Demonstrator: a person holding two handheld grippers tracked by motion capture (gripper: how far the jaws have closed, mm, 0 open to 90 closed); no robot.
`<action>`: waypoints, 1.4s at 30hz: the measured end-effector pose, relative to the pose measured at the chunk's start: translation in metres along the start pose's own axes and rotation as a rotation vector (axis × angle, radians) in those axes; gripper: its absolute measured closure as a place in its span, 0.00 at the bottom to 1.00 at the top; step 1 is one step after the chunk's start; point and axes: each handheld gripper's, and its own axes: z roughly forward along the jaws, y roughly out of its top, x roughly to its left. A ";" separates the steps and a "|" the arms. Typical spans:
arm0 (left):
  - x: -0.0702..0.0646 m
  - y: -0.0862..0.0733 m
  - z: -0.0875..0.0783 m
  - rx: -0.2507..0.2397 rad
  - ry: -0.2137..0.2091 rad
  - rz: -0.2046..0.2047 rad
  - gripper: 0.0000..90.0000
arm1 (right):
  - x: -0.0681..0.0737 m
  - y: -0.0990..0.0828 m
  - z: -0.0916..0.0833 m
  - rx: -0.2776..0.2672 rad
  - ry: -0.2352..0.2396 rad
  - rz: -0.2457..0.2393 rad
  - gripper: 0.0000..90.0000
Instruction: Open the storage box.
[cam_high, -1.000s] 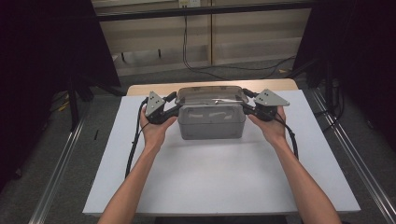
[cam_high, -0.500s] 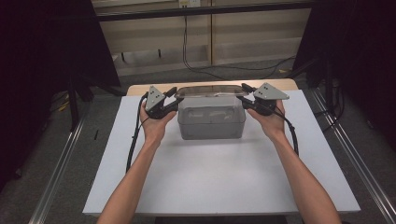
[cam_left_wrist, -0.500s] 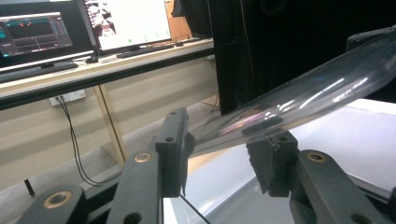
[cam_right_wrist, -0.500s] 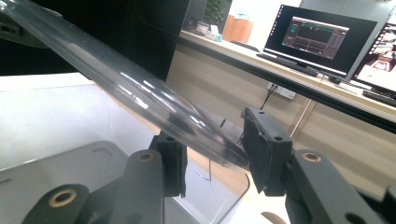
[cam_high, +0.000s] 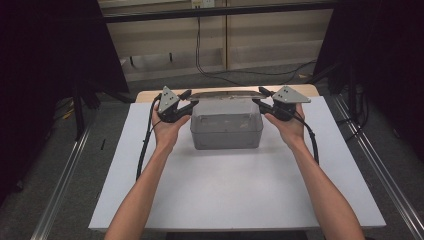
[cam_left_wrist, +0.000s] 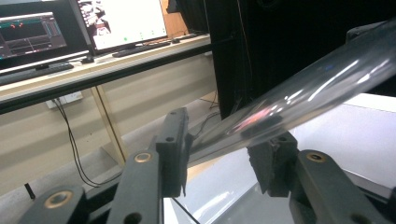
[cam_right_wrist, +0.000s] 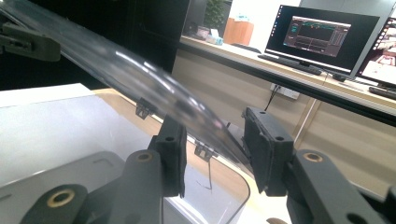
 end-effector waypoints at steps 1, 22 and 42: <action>0.001 0.000 0.000 0.000 0.000 -0.003 0.68 | -0.001 0.001 0.001 0.003 0.002 0.000 0.67; 0.013 -0.003 0.010 -0.011 0.004 -0.051 0.73 | -0.013 -0.001 0.016 0.002 0.000 0.045 0.67; 0.020 0.001 0.015 -0.002 0.002 -0.023 0.78 | -0.025 -0.006 0.027 0.010 0.009 0.084 0.71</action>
